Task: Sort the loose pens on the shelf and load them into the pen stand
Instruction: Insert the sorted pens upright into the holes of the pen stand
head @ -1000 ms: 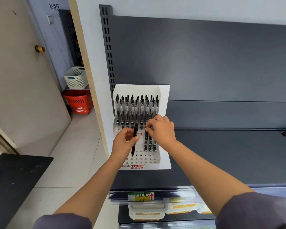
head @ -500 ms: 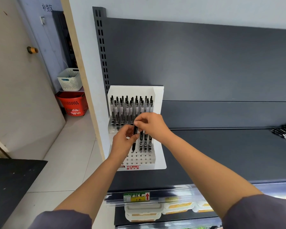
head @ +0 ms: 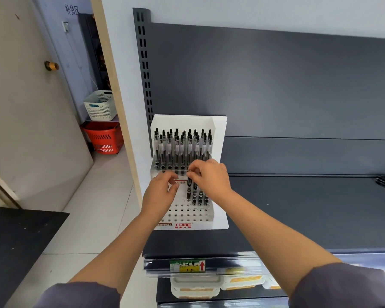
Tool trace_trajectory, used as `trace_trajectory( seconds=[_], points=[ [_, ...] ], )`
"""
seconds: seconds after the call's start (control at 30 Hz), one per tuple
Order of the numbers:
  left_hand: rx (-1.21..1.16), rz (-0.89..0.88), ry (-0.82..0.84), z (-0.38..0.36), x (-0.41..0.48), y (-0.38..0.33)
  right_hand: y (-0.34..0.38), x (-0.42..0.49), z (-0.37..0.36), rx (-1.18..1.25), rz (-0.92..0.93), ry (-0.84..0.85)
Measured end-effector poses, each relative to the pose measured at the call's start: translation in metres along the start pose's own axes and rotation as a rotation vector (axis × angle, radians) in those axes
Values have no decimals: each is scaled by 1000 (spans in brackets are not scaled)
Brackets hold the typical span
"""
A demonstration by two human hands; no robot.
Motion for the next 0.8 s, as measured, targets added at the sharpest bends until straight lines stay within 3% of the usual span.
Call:
trace_trajectory(
  seconds=[0.17,0.47,0.57,0.8],
  points=[
    [224,-52,2,2,1,5,-4,5,-8,-161,57,-1],
    [419,-133,-5,0,8,-6,-10,9,-8,-93,88,42],
    [446,-210,-18,-6,13,-28,-26,4,8,-29,46,-12],
    [499,-469,32,-76,30,-131,-127,-41,88,-237,23,-65]
  ],
)
Point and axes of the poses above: each hand's wrist, its own x-axis towards the middle knuckle, its own z-axis out of the back of the hand, y = z × x, the point moved 1 cm from there along x, towards the middle knuckle, and after that the axes turned 3 degrees about -z, right-handed, at the moved point
